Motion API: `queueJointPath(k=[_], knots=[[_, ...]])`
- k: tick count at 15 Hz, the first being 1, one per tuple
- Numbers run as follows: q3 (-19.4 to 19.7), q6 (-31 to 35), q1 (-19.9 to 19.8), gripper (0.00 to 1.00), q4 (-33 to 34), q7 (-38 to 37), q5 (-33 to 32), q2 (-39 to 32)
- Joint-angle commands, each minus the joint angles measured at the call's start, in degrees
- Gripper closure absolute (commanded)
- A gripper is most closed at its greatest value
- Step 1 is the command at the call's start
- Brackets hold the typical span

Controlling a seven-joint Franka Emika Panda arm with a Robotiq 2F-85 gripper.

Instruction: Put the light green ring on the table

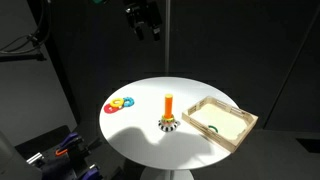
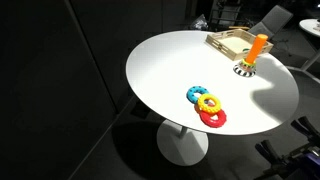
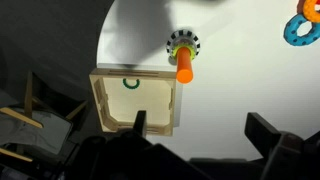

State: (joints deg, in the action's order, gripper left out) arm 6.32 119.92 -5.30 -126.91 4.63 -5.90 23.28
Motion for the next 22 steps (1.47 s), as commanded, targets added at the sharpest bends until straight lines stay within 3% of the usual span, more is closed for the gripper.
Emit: queueJointPath(k=[1,6,11,22], knots=[[-0.1,-0.1,-0.1,0.0,0.1,0.1,0.1,0.0],[0.1,0.1,-0.1,0.0,-0.1,0.3,0.3,0.0],[0.1,5.3,0.0,0.0,-2.9,0.4,0.1,-1.9],[-1.6,24.4,2.5,0.0,-6.2,-0.8,3.5,-19.4]])
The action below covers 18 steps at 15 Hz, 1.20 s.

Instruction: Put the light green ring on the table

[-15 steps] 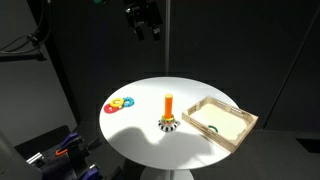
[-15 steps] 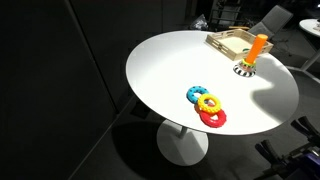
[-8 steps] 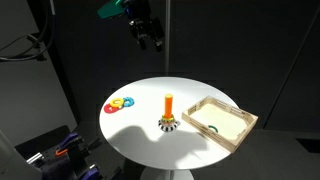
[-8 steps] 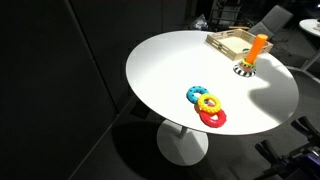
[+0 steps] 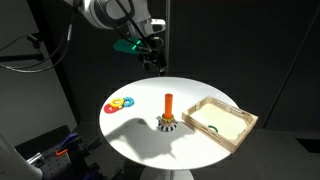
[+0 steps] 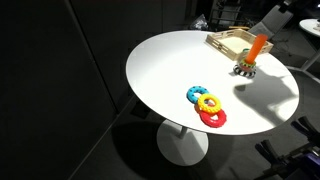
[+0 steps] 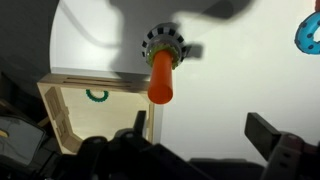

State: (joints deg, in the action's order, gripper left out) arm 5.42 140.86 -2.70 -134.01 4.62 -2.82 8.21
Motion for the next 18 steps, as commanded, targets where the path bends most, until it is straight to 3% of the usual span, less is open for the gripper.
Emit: queueJointPath(k=[1,4,18], knots=[[-1.0,4.8,-0.2,0.0,1.0,-1.7,-0.1,-5.9],[-1.4,7.2,-0.2,0.0,1.3,-3.0,-0.6,-9.1],[-0.2,10.7,-1.5,0.0,-2.5,-2.7,-1.1,-11.2]])
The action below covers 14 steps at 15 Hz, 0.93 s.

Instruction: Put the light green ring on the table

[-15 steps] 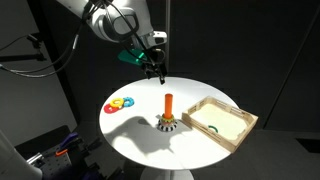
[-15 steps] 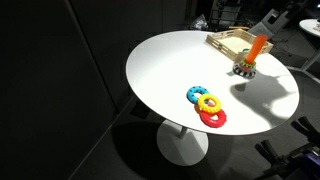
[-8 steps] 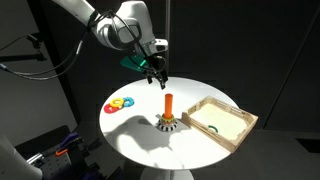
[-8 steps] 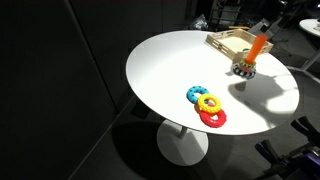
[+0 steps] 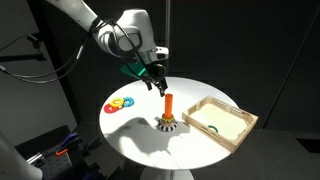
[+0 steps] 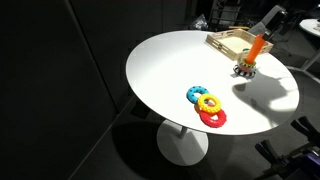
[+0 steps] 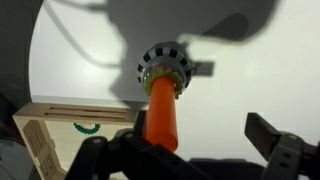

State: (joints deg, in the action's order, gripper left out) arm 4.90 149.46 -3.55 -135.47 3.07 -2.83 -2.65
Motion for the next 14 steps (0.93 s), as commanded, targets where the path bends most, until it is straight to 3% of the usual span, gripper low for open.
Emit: queueJointPath(k=[1,5,14], knots=[[0.4,3.1,-0.8,0.0,-1.4,-0.8,-0.5,-0.7],[-0.1,8.9,-1.1,0.0,-2.9,1.2,3.0,-2.9],[0.4,17.1,-1.8,0.0,-1.7,0.5,2.0,-10.8]])
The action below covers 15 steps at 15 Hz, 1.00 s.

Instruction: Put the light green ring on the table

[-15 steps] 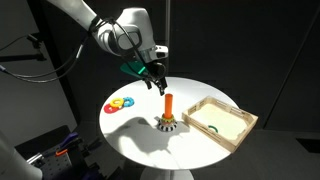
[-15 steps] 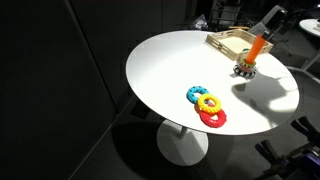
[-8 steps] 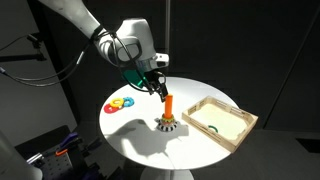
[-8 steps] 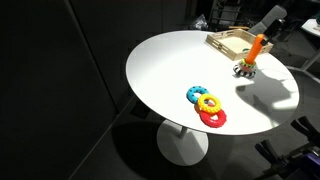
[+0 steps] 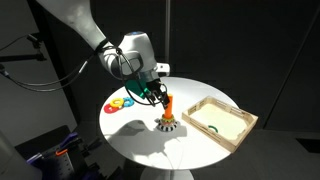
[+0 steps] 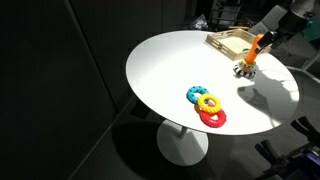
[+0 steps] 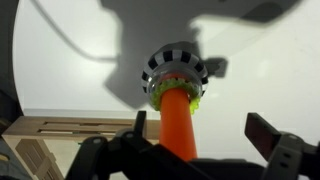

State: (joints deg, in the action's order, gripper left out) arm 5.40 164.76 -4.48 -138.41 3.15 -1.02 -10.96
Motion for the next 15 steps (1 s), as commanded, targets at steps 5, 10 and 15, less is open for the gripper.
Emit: queueJointPath(k=[5,10,15], knots=[[0.0,3.3,-1.2,0.0,3.1,0.2,0.1,-6.8],[-1.0,4.8,-2.3,0.0,5.1,1.0,0.8,-10.7],[-2.9,6.4,-3.8,0.0,8.1,1.6,1.2,-14.2]])
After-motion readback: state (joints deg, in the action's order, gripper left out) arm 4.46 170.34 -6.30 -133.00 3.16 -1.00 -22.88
